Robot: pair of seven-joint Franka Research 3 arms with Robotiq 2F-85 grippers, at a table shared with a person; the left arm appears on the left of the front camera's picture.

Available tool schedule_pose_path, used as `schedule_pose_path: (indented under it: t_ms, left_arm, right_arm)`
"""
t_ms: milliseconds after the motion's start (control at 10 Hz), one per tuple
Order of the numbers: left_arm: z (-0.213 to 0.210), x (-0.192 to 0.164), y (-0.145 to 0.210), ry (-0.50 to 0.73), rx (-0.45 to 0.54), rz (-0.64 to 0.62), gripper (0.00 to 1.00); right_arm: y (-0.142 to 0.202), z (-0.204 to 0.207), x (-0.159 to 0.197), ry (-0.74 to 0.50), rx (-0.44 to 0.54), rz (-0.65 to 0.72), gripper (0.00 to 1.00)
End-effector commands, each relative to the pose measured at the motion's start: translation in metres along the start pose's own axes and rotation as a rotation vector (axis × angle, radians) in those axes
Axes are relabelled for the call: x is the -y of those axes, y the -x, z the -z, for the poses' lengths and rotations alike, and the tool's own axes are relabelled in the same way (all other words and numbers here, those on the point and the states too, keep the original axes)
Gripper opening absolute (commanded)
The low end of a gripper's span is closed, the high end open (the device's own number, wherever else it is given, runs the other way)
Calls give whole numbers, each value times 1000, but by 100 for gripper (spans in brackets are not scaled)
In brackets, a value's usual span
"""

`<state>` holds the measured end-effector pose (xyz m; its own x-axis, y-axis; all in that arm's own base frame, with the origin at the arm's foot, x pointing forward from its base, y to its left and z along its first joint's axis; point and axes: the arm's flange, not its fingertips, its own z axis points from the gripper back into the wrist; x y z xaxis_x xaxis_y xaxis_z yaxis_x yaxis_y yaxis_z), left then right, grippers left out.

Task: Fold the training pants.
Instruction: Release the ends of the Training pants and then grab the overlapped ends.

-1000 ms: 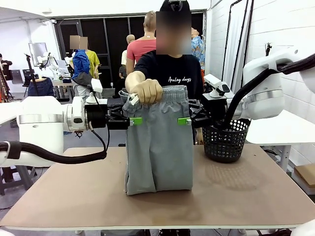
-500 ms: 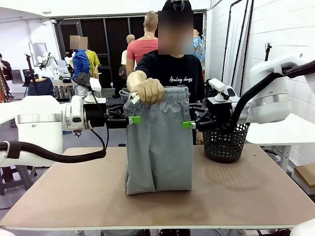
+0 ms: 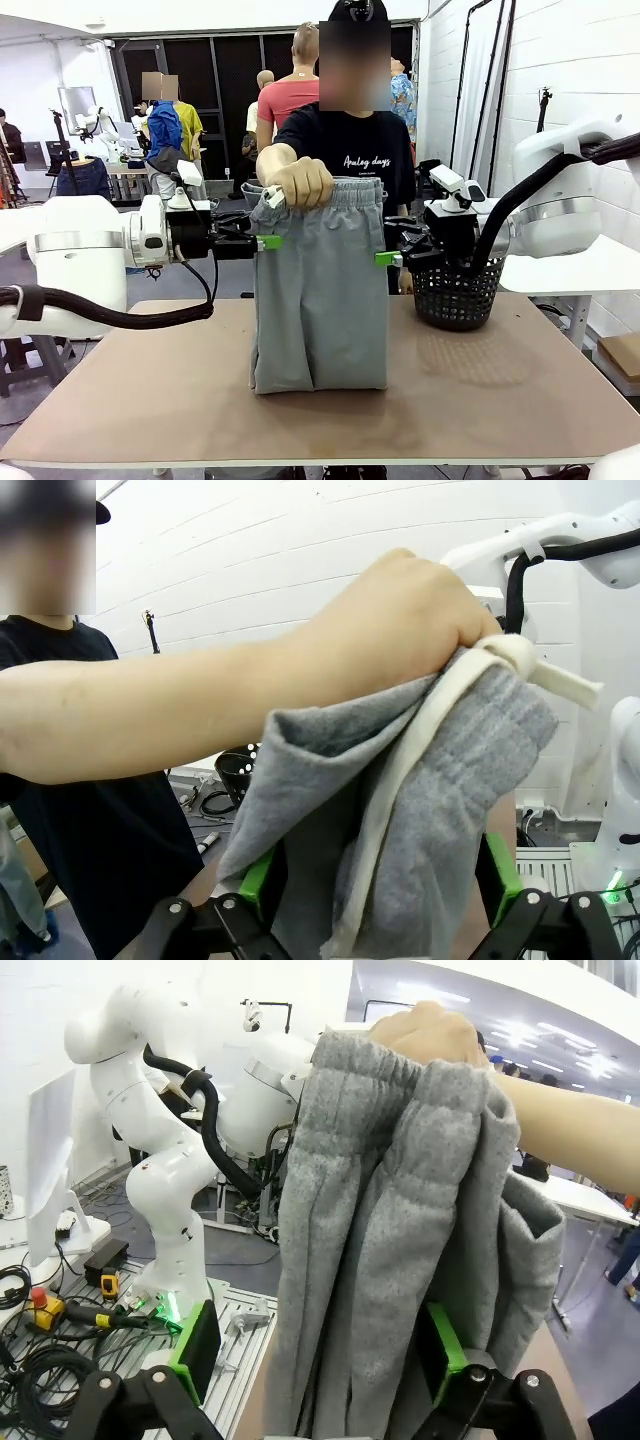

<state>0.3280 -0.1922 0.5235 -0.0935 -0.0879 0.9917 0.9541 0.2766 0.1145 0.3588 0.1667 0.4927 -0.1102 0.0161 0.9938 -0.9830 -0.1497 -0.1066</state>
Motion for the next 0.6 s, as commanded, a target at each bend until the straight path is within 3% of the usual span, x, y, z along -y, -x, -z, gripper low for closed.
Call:
schedule_pose_path:
  t_ms: [0, 500]
  left_arm:
    - [-56, 59, 45, -6, 36, -28, 100]
    - [-96, 61, 54, 21, 29, -34, 100]
  right_arm:
    - [-2, 0, -4, 55, 11, 12, 100]
    - [-5, -4, -5, 86, 16, 16, 100]
